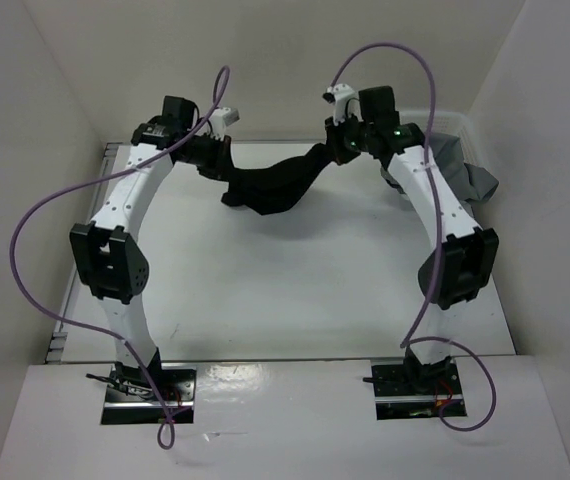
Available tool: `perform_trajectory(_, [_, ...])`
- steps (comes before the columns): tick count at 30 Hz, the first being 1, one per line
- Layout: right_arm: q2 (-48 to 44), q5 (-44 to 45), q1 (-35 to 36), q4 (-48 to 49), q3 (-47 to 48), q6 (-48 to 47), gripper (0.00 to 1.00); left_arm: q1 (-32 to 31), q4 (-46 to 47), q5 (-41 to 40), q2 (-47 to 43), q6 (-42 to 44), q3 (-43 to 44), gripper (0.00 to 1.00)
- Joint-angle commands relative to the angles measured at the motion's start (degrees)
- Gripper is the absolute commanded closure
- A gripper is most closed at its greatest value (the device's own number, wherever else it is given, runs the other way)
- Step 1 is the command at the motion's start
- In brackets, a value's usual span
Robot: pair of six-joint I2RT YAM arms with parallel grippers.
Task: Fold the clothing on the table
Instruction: Flatten the skirt out
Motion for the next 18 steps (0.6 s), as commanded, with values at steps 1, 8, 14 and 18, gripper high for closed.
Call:
perform_trajectory(1, [-5.94, 1.31, 0.58, -3.95, 4.1, -3.45, 1.0, -0.65, -5.29, -0.33, -5.73, 4.88, 1.48, 1.0])
perform_trajectory(8, [-12.18, -0.53, 0.58, -8.34, 5.6, -7.06, 1.0, -1.27, -11.53, 0.02, -11.36, 9.01, 5.78, 1.0])
perform_trajectory(14, [-17.1, -3.18, 0.58, -12.39, 5.07, -10.14, 1.0, -1.27, -17.86, 0.64, -14.44, 11.39, 9.91, 1.0])
perform_trajectory(18, [-17.9, -2.48, 0.58, -13.09, 3.32, -11.37, 1.0, -1.8, -19.54, 2.13, -15.59, 12.09, 10.1, 1.0])
